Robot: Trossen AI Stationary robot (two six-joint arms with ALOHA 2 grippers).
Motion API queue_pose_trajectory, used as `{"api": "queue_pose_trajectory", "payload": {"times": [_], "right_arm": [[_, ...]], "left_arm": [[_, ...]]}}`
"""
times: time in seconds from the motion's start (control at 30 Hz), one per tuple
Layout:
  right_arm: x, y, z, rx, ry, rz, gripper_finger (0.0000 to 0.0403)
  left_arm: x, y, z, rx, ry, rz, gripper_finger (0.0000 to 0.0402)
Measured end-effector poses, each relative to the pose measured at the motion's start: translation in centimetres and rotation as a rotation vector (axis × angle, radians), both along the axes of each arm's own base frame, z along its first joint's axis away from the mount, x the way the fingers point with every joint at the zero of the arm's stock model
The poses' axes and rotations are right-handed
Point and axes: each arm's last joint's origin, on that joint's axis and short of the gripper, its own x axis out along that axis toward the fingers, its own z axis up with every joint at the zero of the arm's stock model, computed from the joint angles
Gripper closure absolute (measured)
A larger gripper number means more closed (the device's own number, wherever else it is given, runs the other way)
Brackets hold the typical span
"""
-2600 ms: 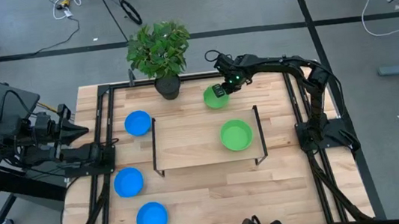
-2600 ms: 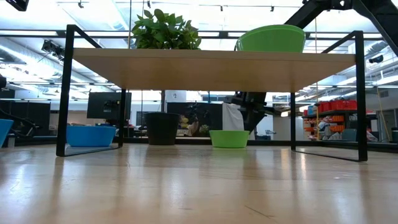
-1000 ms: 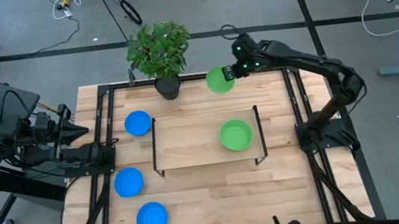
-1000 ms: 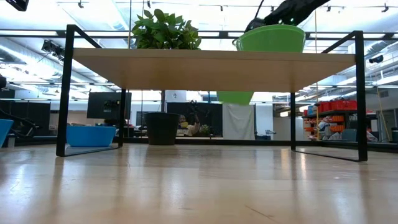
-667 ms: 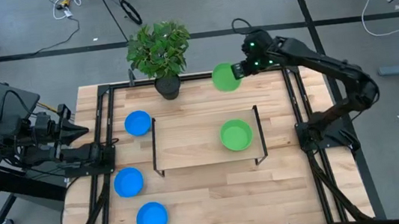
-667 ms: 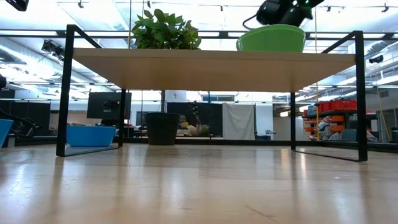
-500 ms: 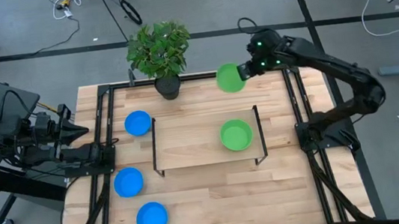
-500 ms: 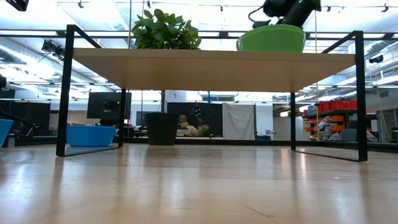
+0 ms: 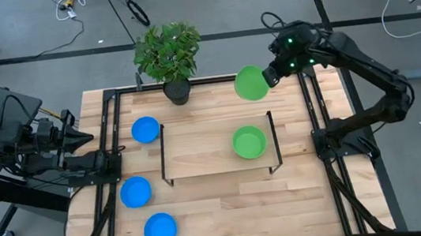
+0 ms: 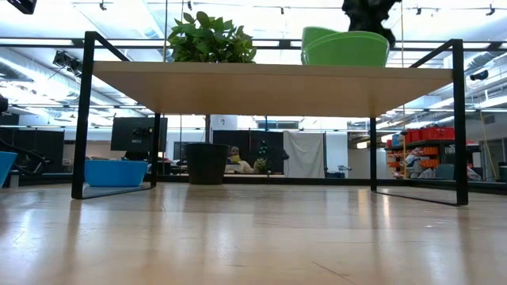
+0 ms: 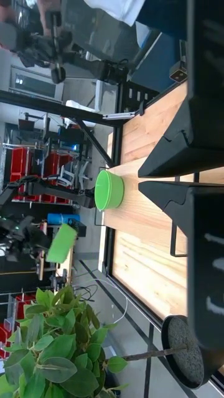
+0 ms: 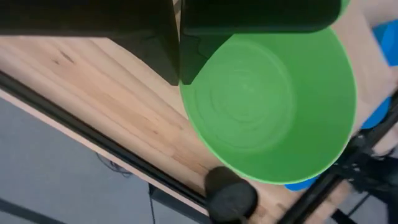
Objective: Pick & Place Mini bowls
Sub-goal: Stack the green bowl on the green bowls on the shelf
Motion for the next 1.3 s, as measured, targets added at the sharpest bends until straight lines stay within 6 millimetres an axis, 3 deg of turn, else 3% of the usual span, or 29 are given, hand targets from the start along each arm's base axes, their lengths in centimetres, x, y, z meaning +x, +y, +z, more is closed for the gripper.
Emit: {"api": "queue_pose_trajectory", "payload": {"times": [0.67,0.97,1.3], "right_arm": [[-0.3,6.3,4.0,0.053,0.031,0.247,0.0403],[1.8,8.9,2.9,0.115,0.135,0.378,0.0403],[5.7,9.9,0.3,0.148,0.276,0.471,0.0403]], "left_arm": [[0.0,0.0,0.0,0.000,0.000,0.000,0.0378],[0.0,0.0,0.0,0.000,0.000,0.000,0.0378],[0.0,0.0,0.0,0.000,0.000,0.000,0.0378]]}}
